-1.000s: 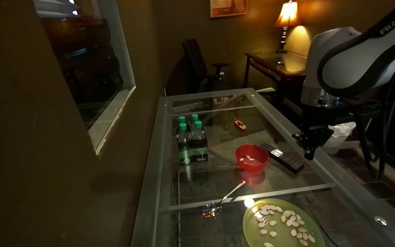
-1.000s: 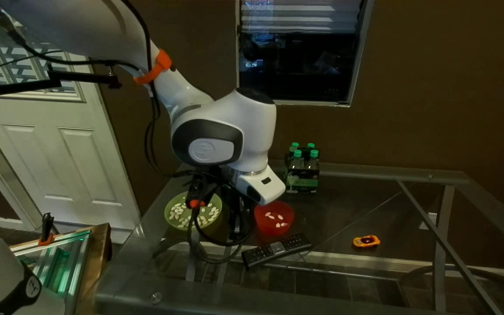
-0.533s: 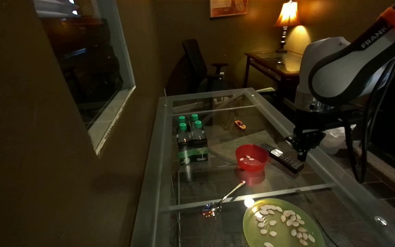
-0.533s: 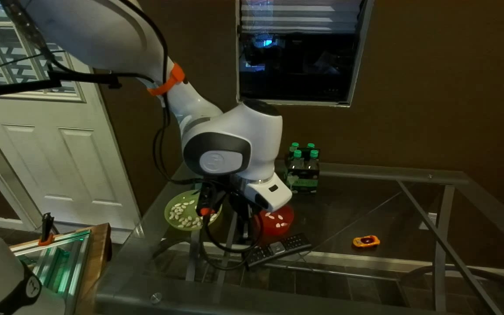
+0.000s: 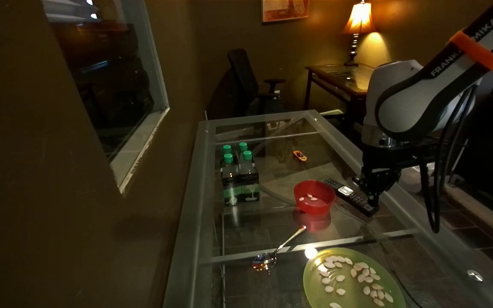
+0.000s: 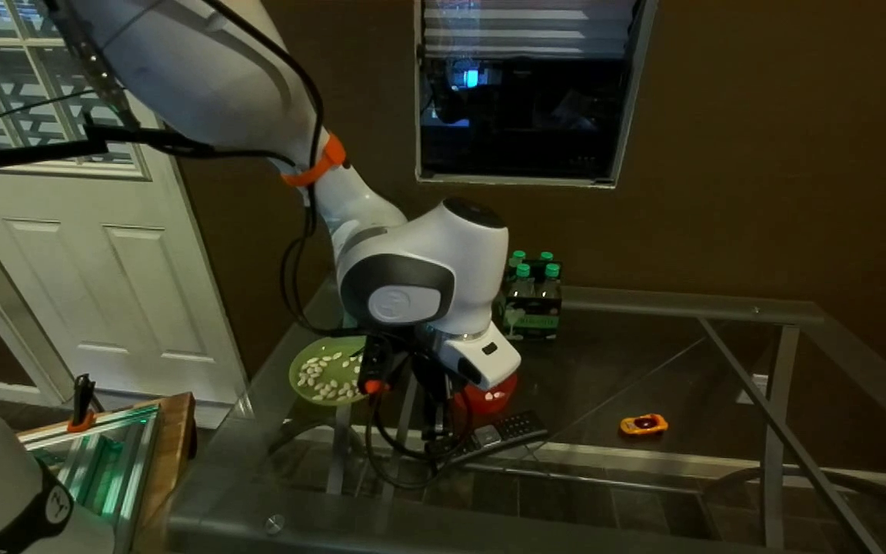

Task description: Press the button on the remote

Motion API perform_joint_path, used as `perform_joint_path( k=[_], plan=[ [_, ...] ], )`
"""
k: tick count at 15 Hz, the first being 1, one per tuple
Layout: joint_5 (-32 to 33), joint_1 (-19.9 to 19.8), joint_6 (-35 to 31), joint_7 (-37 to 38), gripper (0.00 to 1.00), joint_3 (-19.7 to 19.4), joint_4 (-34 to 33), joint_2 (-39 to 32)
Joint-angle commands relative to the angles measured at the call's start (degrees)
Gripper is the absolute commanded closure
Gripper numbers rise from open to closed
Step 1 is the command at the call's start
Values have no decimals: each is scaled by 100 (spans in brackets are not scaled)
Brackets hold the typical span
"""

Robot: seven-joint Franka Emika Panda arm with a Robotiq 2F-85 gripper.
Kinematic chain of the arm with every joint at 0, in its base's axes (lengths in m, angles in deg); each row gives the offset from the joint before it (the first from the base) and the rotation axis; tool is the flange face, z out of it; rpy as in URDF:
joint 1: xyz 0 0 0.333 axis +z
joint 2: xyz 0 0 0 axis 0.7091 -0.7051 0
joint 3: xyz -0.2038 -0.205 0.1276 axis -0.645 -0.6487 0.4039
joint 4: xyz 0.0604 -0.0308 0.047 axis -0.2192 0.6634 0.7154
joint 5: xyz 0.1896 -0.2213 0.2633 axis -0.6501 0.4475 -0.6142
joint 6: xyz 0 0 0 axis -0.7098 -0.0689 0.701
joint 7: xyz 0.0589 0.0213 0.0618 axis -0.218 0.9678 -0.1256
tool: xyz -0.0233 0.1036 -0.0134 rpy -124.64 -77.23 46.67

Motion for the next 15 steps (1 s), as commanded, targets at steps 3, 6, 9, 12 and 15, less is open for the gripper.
perform_joint_path(
  k=[3,6,9,12,15],
  plan=[
    [-86,67,-66,-97,100,-55,-233,-281],
    [-96,85,-44,-91,100,-41,-278,-346],
    [-154,86,19,-103,100,-21,-318,-405],
    [-195,96,35,-104,100,1,-308,-418],
    [-186,102,26,-107,100,-8,-302,-420]
  ],
)
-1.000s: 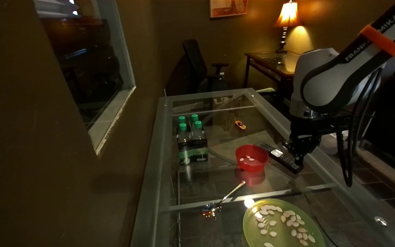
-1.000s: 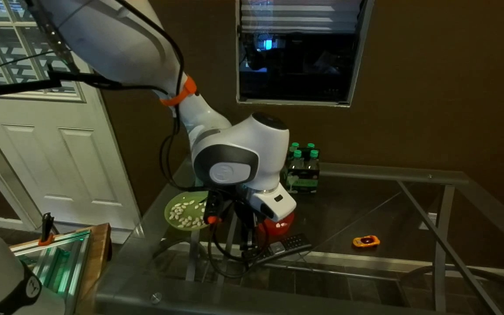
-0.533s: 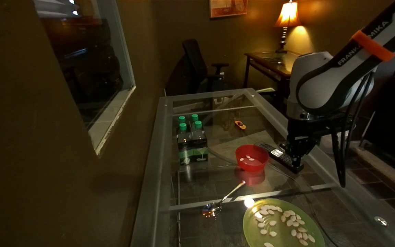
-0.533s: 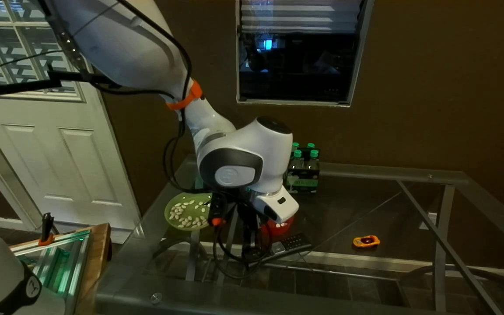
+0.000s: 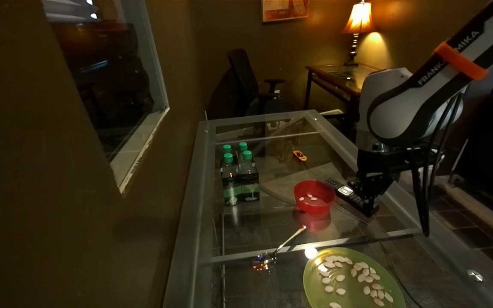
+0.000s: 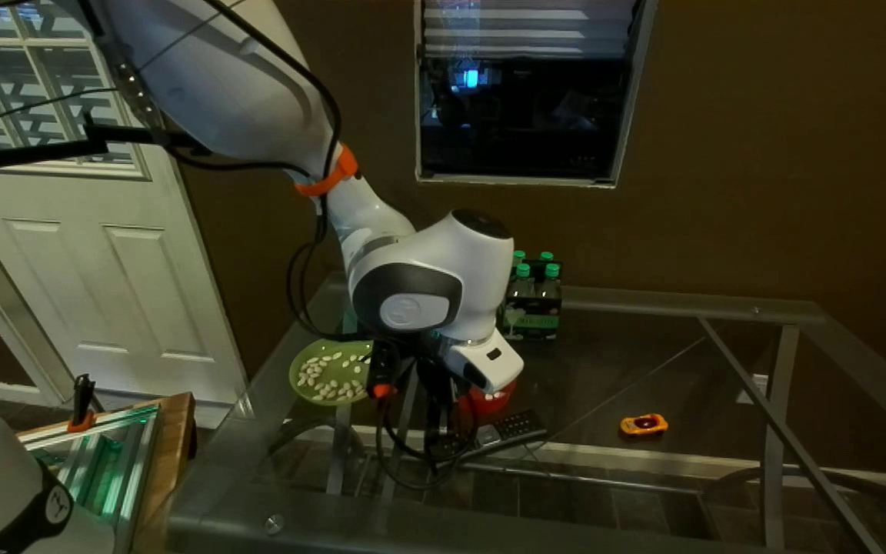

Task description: Press the button on the remote

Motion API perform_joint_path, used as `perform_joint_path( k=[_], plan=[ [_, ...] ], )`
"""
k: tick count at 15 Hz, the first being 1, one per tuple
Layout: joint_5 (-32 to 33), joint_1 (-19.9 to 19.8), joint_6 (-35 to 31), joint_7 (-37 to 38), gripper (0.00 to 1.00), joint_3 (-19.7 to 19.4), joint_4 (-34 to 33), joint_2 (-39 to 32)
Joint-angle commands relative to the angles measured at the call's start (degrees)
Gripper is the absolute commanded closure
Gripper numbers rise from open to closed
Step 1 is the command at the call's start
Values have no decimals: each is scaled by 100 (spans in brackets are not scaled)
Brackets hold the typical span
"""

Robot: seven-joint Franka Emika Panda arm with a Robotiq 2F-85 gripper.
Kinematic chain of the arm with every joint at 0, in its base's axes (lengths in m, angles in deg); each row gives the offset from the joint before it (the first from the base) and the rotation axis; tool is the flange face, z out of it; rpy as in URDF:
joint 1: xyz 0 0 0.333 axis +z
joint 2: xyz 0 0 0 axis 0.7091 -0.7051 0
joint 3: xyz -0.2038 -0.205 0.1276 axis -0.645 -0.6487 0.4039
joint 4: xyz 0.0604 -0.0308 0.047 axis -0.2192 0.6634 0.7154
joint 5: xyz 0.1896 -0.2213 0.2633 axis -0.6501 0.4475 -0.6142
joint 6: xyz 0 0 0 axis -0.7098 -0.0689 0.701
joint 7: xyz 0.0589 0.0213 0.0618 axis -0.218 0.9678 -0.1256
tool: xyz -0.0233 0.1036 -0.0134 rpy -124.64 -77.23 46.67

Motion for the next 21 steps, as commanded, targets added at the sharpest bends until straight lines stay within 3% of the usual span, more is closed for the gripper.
perform_joint_path(
  k=[1,4,8,10,14,21],
  plan=[
    [-221,22,42,-137,100,-5,-88,-109],
    [-461,-92,98,-336,100,44,-99,-161],
    [-1711,-660,501,-1467,100,218,-286,-368],
    [-2003,-778,731,-1748,100,150,-372,-407],
    [-1855,-646,712,-1708,100,58,-162,-39],
    [-1133,24,-4,-1255,100,86,1076,1463]
  ],
)
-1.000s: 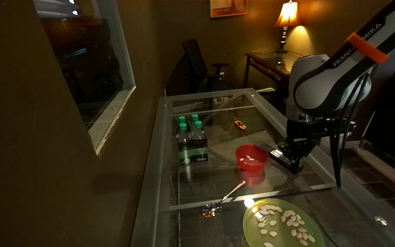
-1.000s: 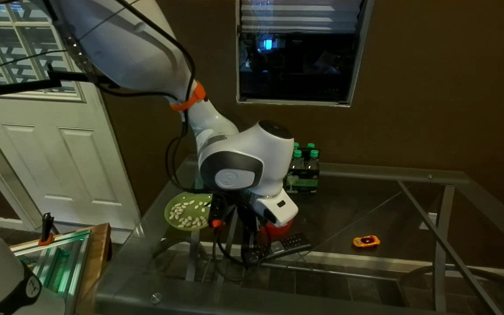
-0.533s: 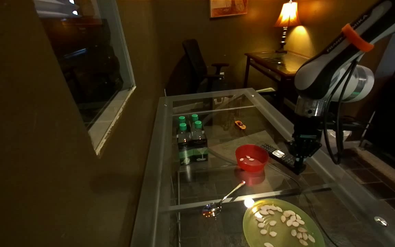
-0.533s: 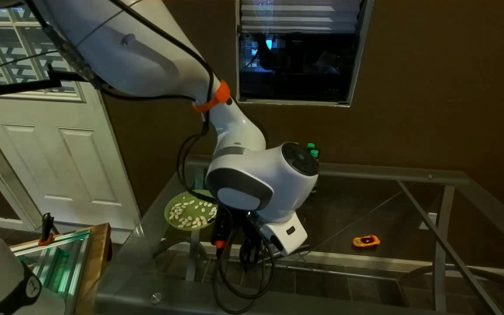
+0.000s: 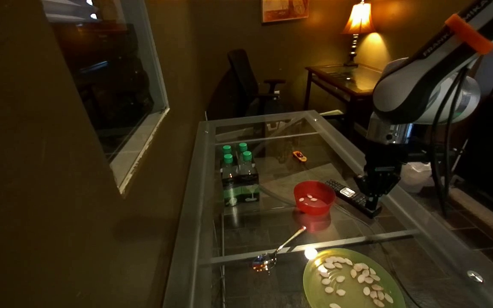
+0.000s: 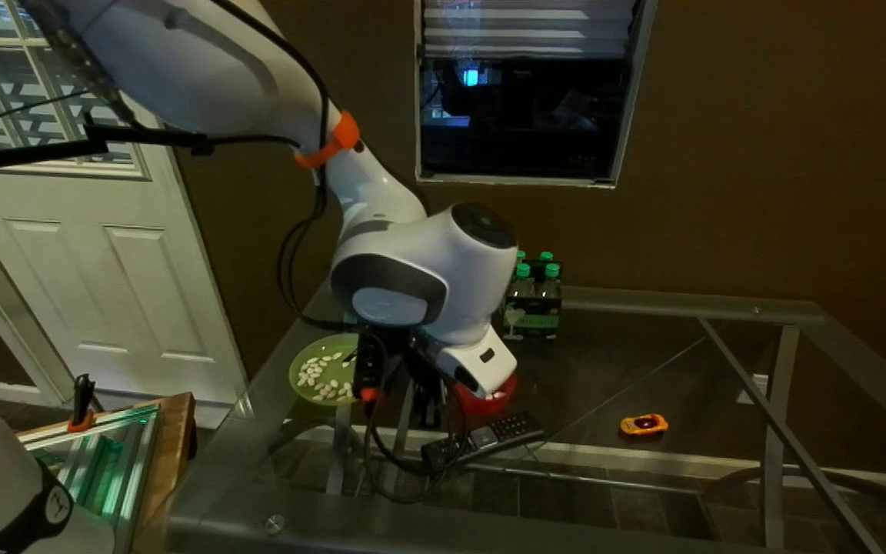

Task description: Press the button on the remote

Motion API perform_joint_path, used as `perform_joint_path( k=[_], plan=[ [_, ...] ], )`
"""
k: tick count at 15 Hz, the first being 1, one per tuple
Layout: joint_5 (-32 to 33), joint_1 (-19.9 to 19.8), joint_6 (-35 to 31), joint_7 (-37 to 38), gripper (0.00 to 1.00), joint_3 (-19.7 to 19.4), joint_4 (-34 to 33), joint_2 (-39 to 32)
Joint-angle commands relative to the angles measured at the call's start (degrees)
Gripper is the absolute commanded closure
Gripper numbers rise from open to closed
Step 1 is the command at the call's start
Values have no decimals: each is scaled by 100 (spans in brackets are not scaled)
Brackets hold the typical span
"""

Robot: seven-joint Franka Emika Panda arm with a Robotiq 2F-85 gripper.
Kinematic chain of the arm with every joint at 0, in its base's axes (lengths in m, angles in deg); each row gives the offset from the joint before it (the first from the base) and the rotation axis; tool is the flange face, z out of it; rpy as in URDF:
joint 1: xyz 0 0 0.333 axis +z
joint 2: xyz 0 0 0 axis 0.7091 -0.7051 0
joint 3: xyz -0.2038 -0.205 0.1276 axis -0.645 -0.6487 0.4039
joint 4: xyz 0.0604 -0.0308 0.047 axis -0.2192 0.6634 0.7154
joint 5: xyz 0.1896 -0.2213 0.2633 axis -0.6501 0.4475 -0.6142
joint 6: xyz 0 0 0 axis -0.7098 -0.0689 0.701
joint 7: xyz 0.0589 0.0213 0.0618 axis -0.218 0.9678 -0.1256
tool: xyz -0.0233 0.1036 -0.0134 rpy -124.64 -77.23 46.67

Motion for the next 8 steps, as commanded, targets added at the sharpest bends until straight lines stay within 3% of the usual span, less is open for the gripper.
perform_joint_path(
  k=[1,2,3,5,8],
  plan=[
    [666,332,-634,540,100,-43,923,1125],
    [950,387,-798,735,100,-55,1040,1306],
    [1395,417,-941,953,74,-74,1155,1500],
    [2098,375,-1200,1466,68,-46,1384,1894],
    [2797,215,-1250,1959,47,94,1645,2512]
  ],
)
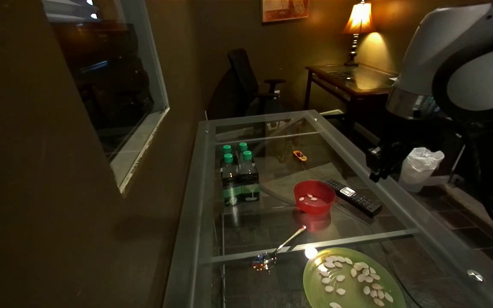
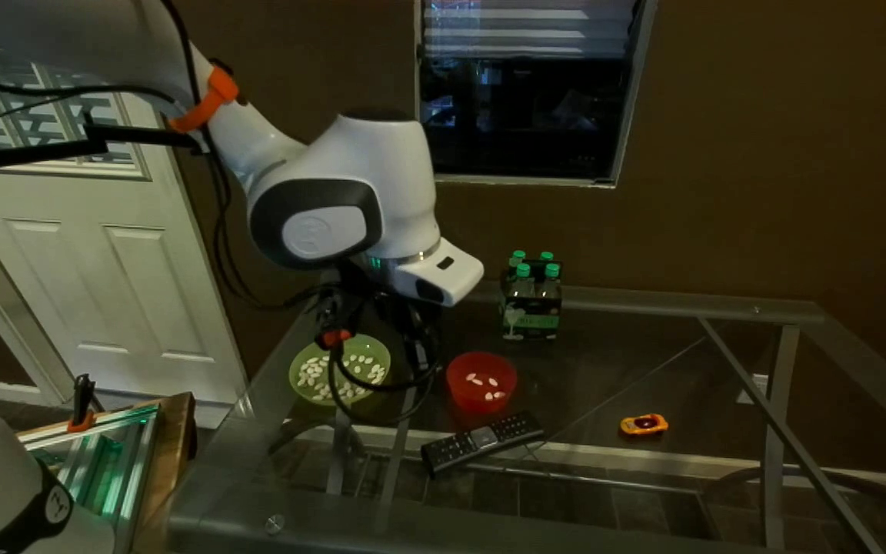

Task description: Press the button on the remote

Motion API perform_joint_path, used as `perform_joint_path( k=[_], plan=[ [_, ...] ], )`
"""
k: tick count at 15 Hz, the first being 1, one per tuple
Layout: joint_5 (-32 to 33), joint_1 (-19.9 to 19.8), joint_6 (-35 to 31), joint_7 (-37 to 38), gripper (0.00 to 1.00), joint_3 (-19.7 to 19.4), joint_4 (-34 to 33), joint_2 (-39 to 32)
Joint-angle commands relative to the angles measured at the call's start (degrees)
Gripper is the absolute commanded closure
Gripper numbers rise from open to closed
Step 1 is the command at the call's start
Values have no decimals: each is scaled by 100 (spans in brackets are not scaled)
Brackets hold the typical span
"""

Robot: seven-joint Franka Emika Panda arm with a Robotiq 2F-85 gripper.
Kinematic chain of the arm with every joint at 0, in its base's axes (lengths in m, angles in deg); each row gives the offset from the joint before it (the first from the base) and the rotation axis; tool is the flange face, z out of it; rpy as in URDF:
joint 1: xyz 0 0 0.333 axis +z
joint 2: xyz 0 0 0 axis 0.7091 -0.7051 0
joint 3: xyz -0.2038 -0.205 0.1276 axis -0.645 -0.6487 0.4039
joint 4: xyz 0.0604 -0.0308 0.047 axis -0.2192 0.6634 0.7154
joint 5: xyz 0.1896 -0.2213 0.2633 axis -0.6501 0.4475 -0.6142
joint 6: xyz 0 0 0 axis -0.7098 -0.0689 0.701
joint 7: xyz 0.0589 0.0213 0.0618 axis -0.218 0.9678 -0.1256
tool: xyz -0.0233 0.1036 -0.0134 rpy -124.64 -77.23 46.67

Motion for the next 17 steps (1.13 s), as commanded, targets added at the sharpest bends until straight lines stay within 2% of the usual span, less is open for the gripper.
perform_joint_path(
  k=[1,4,6,7,8,10,17],
  plan=[
    [751,-174,-78,685,40,151,550,964],
    [523,-181,233,734,18,264,720,1474],
    [402,-110,455,489,6,308,844,1750],
    [423,-181,250,490,1,295,548,1262],
    [421,-181,276,489,17,324,588,1352],
    [423,-183,276,490,2,329,581,1339],
    [428,-191,274,492,1,324,571,1286]
  ],
)
